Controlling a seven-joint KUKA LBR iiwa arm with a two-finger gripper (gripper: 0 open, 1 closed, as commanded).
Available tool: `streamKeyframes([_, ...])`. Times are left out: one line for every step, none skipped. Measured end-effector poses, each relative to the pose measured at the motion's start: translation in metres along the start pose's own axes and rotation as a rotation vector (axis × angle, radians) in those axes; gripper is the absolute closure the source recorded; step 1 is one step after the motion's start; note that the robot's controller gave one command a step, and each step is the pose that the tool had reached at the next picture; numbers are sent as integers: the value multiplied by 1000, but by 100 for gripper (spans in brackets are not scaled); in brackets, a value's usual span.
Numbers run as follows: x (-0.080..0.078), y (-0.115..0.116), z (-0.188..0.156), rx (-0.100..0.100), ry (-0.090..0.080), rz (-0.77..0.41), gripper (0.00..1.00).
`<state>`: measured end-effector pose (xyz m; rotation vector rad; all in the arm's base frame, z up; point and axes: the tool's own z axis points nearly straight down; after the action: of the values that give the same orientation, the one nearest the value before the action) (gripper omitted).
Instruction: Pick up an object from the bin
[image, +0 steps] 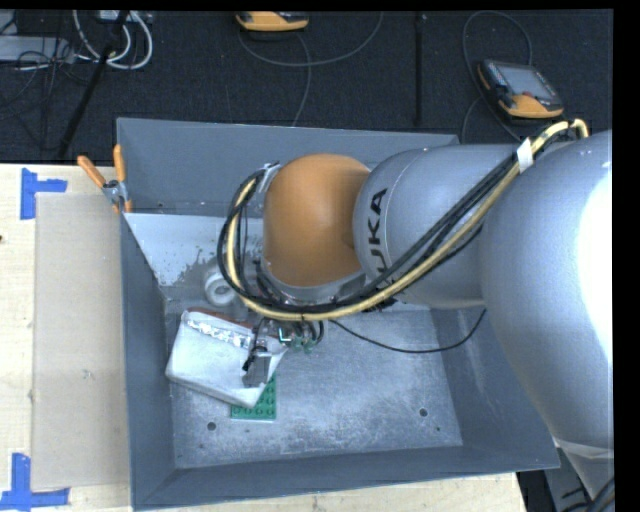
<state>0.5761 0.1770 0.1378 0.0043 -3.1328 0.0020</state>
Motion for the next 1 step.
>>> streamKeyframes([-43,-20,61,-1,-3,-312,0])
